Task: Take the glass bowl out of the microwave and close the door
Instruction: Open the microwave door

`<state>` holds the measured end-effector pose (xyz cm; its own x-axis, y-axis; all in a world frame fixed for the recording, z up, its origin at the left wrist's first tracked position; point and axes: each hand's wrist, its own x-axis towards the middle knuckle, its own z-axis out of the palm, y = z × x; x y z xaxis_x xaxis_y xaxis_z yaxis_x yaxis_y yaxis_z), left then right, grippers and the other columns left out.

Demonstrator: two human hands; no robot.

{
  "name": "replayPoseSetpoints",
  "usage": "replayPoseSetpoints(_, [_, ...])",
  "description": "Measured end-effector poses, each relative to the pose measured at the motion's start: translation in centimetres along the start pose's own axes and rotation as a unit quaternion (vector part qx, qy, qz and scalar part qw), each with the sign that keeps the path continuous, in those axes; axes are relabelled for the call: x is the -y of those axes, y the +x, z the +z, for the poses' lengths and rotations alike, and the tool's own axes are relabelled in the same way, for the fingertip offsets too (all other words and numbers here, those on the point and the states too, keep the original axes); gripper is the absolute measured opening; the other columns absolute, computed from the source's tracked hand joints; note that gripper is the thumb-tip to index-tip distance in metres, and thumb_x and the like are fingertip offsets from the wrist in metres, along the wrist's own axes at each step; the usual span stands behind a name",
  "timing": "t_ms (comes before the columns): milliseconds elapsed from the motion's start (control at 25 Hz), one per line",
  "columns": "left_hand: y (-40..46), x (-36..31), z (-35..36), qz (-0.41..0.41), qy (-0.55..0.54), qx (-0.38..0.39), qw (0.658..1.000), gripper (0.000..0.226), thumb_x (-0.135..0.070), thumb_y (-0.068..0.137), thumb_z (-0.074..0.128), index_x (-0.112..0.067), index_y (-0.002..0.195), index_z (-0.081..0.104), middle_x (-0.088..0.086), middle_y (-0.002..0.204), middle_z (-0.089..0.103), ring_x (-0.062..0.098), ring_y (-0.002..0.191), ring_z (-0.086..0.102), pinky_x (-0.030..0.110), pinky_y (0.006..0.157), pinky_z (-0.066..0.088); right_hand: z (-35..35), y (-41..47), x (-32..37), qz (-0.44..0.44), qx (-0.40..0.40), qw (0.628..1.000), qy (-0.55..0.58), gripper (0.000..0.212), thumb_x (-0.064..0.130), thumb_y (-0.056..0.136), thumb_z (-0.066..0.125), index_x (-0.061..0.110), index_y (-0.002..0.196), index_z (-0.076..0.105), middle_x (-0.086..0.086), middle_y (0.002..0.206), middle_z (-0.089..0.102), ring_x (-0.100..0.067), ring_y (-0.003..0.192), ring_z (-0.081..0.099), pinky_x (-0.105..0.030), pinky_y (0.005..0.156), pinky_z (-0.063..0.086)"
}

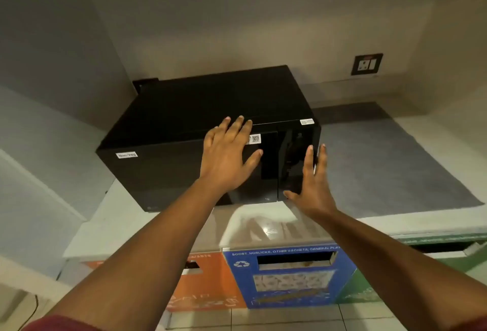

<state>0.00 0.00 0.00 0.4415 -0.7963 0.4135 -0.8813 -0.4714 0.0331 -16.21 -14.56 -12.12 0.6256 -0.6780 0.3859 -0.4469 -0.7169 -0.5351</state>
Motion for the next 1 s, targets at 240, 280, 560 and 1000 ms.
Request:
replayPoseSetpoints(240, [0.0, -0.1, 1.5, -0.003, 0.048, -0.063, 0.997, 0.069, -0.065, 0.096, 0.039, -0.026, 0.153, 0.039, 0.002, 0.162, 0.042, 0.027, 0.150, 0.035, 0.049, 0.117, 0.026, 3.7, -1.0, -1.6, -0.021, -0.015, 0.999, 0.025, 0.138, 0.019, 0.073, 0.090, 0.036, 0.155, -0.019, -0.025, 0.168, -0.004, -0.046, 0.152, 0.022, -0.049, 0.114, 0.041])
replayPoseSetpoints(280, [0.0, 0.0, 1.6, -0.001, 0.052, -0.067, 0.996, 0.068, -0.064, 0.097, 0.038, -0.027, 0.154, 0.039, 0.001, 0.162, 0.041, 0.027, 0.150, 0.035, 0.049, 0.118, 0.027, 4.0, -1.1, -1.7, -0.019, -0.022, 0.999, 0.030, 0.137, 0.016, 0.074, 0.089, 0.037, 0.156, -0.019, -0.026, 0.167, -0.002, -0.046, 0.151, 0.024, -0.050, 0.113, 0.042])
replayPoseSetpoints(560, [0.0, 0.0, 1.3, -0.013, -0.008, -0.059, 0.998, 0.061, -0.056, 0.099, 0.038, -0.030, 0.154, 0.041, -0.003, 0.162, 0.041, 0.022, 0.152, 0.033, 0.047, 0.121, 0.024, 5.2, -0.6, -1.9, 0.060, -0.017, 0.998, 0.029, 0.133, 0.034, 0.082, 0.080, 0.056, 0.139, -0.038, 0.017, 0.162, -0.013, -0.039, 0.147, 0.038, -0.041, 0.106, 0.047])
replayPoseSetpoints(1000, [-2.2, -0.7, -1.7, -0.037, -0.162, -0.113, 0.980, 0.037, -0.040, 0.102, 0.044, -0.028, 0.122, 0.073, -0.009, 0.125, 0.074, 0.012, 0.120, 0.064, 0.043, 0.106, 0.043, 3.2, -1.1, -0.5, 0.028, -0.062, 0.994, -0.085, 0.106, 0.041, 0.084, 0.076, 0.024, 0.160, 0.003, -0.011, 0.167, 0.000, -0.042, 0.153, 0.015, -0.058, 0.117, 0.023])
